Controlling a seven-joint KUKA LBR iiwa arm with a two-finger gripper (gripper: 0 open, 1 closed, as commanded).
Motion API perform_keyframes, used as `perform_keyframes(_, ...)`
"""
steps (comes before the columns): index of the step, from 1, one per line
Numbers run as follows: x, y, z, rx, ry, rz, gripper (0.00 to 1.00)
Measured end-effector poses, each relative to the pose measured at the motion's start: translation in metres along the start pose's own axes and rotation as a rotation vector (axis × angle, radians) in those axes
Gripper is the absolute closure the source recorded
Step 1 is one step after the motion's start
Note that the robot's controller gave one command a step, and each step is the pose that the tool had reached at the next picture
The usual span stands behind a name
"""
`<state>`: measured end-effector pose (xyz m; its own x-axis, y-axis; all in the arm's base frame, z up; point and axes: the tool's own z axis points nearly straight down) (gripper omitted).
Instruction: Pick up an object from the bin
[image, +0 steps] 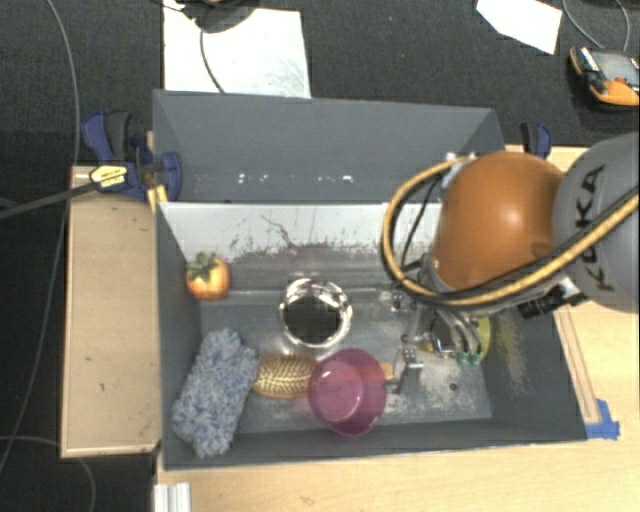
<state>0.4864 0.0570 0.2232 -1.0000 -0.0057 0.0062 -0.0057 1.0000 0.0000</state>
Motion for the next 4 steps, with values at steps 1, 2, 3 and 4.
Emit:
perform_keyframes(1, -0.002, 0.0, -0.004, -0.001, -0.008, 0.004, 0.0)
perform_keyframes(2, -0.003, 0.027, 0.082, 0.0, -0.01, -0.277, 0.0)
perform_keyframes(3, 0.008, 0.058, 0.063, 0.002, -0.014, -0.574, 0.0)
perform_keyframes(4, 0.01, 0.071, 0.106, 0.001, -0.004, -0.698, 0.0)
